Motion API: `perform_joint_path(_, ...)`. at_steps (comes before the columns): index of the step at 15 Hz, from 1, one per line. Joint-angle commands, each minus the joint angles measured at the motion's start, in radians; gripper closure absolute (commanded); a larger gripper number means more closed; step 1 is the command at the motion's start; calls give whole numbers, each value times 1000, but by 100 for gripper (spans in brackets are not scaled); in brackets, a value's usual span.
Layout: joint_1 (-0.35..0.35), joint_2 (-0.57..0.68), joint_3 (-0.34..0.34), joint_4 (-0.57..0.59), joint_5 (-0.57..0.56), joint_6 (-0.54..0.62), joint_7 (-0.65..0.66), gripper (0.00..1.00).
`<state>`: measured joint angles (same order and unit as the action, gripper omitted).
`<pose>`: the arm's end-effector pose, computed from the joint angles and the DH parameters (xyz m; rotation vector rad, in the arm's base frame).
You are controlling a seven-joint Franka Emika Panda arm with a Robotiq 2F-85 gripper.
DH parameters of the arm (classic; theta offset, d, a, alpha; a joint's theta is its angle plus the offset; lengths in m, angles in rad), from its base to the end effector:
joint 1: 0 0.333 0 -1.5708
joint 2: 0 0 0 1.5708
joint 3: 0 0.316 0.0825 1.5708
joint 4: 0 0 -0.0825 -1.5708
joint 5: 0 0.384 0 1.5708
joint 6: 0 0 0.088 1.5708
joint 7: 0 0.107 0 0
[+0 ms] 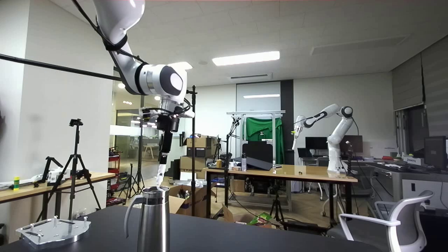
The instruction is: Use the brush to scrub inside the jar
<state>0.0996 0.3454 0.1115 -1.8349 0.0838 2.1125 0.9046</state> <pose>0.6135 0.1310 0.3390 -2.8690 1.1201 0.1751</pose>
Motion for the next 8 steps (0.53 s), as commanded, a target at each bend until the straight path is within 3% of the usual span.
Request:
perform_joint_path(1, 34, 38, -40, 60, 32, -45, 55, 32)
perform_joint_path(8, 64, -12, -52, 32, 5, -61, 23, 81)
